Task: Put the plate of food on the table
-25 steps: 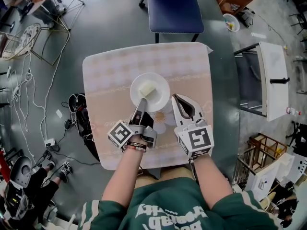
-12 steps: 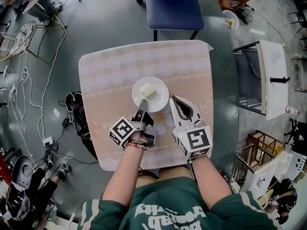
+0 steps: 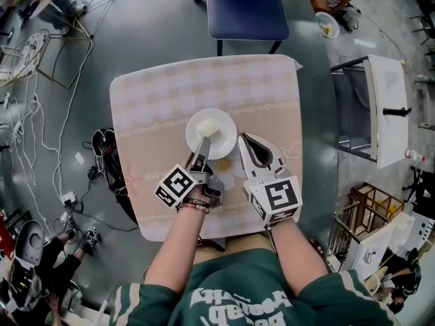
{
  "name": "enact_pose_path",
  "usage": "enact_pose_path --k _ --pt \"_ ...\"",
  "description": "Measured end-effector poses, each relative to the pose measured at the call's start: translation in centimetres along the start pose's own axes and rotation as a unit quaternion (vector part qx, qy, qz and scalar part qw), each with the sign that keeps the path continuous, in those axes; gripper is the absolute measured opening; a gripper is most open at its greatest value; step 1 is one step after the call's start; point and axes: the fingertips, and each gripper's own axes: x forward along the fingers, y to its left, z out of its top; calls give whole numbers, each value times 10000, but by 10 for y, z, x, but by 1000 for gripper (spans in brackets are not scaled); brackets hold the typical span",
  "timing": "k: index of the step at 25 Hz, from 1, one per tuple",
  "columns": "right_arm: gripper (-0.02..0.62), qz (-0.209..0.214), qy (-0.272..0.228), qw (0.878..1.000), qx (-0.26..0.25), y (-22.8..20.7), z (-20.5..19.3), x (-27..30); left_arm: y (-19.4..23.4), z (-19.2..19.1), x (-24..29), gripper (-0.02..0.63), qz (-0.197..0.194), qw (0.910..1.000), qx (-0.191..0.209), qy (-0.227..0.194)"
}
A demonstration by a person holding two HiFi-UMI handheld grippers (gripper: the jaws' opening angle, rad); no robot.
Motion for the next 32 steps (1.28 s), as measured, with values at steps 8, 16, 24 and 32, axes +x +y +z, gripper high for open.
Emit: enact_pose_path --k 8,16,24,32 --pt "14 20 -34 10000 16 4 1 -3 4 0 -12 272 263 9995 124 -117" --pt "14 36 -76 10000 -11 9 3 -6 5 -2 -20 272 244 9996 81 -76" --pt "15 46 -94 9999 -88 14 0 -15 3 -7 -30 272 220 9997 83 -70" --pt "14 42 -143 9998 -128 15 0 -26 0 -11 -39 272 186 9996 146 -125"
